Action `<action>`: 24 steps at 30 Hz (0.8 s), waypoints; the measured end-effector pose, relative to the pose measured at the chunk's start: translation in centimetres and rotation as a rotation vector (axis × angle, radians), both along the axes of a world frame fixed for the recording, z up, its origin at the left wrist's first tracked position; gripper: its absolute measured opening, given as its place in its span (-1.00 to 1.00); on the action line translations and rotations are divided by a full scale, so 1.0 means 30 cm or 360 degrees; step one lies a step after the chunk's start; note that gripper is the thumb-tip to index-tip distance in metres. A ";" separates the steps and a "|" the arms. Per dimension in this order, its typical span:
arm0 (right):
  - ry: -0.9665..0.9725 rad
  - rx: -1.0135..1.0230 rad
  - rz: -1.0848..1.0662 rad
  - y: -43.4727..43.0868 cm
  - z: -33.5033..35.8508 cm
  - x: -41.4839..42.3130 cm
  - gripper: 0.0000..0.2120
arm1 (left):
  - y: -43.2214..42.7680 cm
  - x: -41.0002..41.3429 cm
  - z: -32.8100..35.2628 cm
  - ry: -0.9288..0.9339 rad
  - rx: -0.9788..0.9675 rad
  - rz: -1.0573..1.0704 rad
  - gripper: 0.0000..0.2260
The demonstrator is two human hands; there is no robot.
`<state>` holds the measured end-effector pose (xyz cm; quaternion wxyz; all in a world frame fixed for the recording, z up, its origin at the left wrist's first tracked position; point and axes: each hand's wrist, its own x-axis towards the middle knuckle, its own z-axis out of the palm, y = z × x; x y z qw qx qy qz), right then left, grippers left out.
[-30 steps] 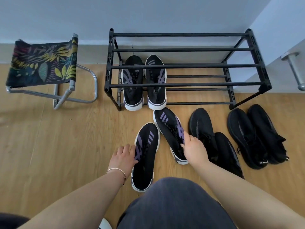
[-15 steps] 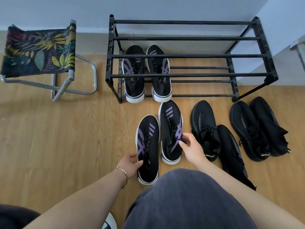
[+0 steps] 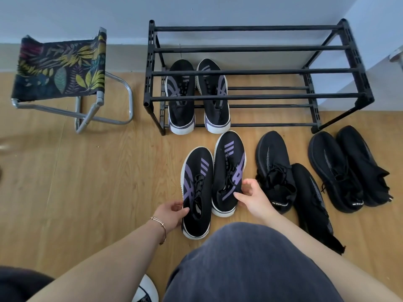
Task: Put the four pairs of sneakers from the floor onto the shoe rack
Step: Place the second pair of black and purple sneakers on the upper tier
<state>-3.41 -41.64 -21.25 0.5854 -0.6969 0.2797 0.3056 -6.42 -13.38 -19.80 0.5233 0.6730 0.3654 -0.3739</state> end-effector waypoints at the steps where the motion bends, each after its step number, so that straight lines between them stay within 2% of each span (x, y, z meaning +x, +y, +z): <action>1: 0.0007 0.0053 -0.0058 0.000 -0.003 -0.006 -0.62 | 0.002 0.001 0.002 0.0002 -0.0012 0.0008 -0.69; 9: -0.0096 0.0215 -0.0282 -0.040 0.063 -0.092 -0.65 | 0.015 0.037 0.052 -0.0054 -0.0154 -0.0063 -0.80; 13: -0.0220 0.0108 -0.0208 -0.059 0.169 -0.101 -0.66 | 0.008 0.110 0.128 -0.0137 -0.0234 -0.0115 -0.79; 24: -0.0445 0.0110 -0.0064 -0.082 0.482 -0.011 -0.70 | -0.011 0.281 0.383 -0.0273 -0.0386 -0.0259 -0.81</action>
